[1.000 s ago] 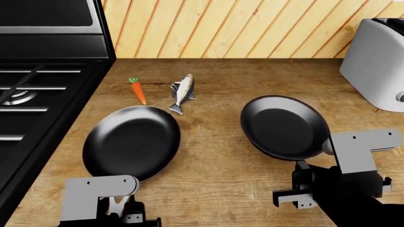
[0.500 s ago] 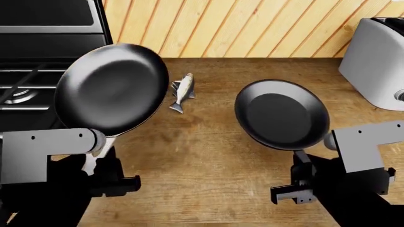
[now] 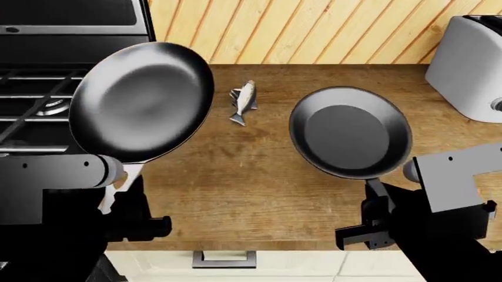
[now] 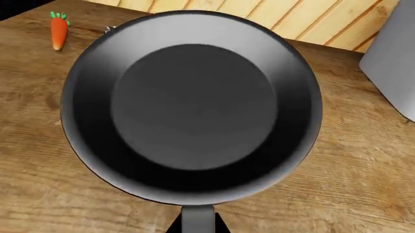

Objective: Place both pans onto different burners. Then place the carrot and the fish on different pans.

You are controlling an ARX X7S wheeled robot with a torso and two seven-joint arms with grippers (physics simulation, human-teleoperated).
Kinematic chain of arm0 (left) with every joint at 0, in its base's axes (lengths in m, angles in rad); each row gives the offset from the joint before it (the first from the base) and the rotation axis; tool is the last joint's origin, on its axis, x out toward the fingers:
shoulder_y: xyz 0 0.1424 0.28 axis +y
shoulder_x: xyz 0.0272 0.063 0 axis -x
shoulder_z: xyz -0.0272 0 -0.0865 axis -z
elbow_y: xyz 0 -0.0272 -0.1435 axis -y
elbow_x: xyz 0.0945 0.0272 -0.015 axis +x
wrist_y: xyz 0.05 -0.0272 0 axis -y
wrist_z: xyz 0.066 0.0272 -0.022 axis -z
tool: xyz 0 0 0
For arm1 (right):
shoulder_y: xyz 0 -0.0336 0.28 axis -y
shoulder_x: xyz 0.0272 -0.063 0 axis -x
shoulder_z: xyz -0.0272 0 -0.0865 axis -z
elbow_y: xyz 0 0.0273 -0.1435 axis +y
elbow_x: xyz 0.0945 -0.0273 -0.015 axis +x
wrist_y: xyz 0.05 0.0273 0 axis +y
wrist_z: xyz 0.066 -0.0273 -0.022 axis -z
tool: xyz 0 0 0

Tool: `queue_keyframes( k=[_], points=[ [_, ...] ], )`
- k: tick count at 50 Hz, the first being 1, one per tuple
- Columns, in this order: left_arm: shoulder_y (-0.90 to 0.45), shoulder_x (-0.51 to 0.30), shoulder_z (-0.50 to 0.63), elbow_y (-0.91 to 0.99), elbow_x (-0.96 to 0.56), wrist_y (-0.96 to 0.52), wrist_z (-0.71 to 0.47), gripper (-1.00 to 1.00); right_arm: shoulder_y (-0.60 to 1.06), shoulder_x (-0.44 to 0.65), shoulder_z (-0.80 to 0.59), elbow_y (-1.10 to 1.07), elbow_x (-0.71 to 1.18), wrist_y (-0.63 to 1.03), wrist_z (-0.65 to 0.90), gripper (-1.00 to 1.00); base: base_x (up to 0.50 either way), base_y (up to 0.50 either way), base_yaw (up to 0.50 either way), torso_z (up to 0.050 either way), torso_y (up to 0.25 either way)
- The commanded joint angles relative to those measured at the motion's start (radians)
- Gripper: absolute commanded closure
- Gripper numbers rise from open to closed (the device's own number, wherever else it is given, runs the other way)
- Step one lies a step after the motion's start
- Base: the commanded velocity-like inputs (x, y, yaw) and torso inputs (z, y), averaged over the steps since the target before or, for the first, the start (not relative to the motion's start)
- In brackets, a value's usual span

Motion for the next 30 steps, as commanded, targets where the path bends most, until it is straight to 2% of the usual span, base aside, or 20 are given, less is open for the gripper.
queue_keyframes(
  k=[1,30],
  points=[
    [-0.021,-0.014,-0.059,-0.011,0.022,0.008,0.035,1.00,0.060,-0.004,0.056,-0.003,-0.040,0.007,0.005,1.00,0.00,0.50,0.00,0.000,0.000],
    [-0.036,-0.016,-0.047,-0.020,0.024,0.007,0.038,1.00,0.064,-0.011,0.060,-0.004,-0.036,0.020,0.004,1.00,0.00,0.50,0.00,0.001,0.004]
  ],
)
